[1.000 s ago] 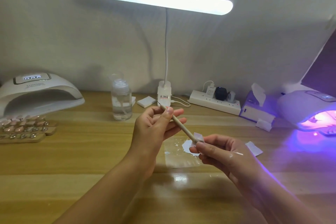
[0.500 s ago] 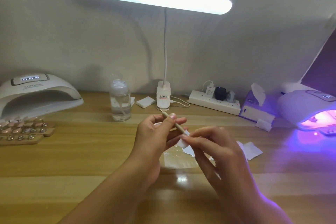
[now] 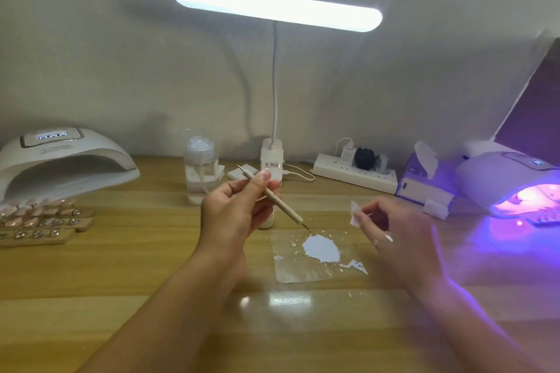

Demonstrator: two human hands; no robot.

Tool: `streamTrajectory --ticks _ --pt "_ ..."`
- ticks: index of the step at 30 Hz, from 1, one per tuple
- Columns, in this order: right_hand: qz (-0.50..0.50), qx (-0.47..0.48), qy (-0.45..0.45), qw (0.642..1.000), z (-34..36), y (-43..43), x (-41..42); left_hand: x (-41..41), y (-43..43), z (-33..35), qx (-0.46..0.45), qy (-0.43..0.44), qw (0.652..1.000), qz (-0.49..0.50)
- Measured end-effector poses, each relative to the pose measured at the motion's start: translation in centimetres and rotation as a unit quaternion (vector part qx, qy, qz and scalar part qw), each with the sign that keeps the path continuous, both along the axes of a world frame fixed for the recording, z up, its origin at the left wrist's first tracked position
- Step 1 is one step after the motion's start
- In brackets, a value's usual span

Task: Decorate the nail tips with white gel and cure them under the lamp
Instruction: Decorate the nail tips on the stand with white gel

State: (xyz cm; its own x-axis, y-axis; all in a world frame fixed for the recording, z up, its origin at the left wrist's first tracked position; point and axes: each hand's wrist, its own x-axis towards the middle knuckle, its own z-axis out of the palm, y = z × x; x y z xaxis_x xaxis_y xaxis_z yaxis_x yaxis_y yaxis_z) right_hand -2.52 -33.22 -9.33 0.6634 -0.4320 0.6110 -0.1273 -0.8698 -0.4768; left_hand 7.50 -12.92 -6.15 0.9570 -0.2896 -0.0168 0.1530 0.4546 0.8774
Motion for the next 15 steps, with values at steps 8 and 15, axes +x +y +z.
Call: streamTrajectory --ticks 8,15 --pt "-0.01 -0.033 0.123 0.992 1.5 -2.6 2.8 -0.7 -0.5 -0.8 -0.037 0.064 0.995 -0.07" --pt "0.194 -0.115 -0.019 0.974 -0.6 2.9 -1.8 -2.8 -1.5 -0.9 -0.067 0.15 0.965 -0.203"
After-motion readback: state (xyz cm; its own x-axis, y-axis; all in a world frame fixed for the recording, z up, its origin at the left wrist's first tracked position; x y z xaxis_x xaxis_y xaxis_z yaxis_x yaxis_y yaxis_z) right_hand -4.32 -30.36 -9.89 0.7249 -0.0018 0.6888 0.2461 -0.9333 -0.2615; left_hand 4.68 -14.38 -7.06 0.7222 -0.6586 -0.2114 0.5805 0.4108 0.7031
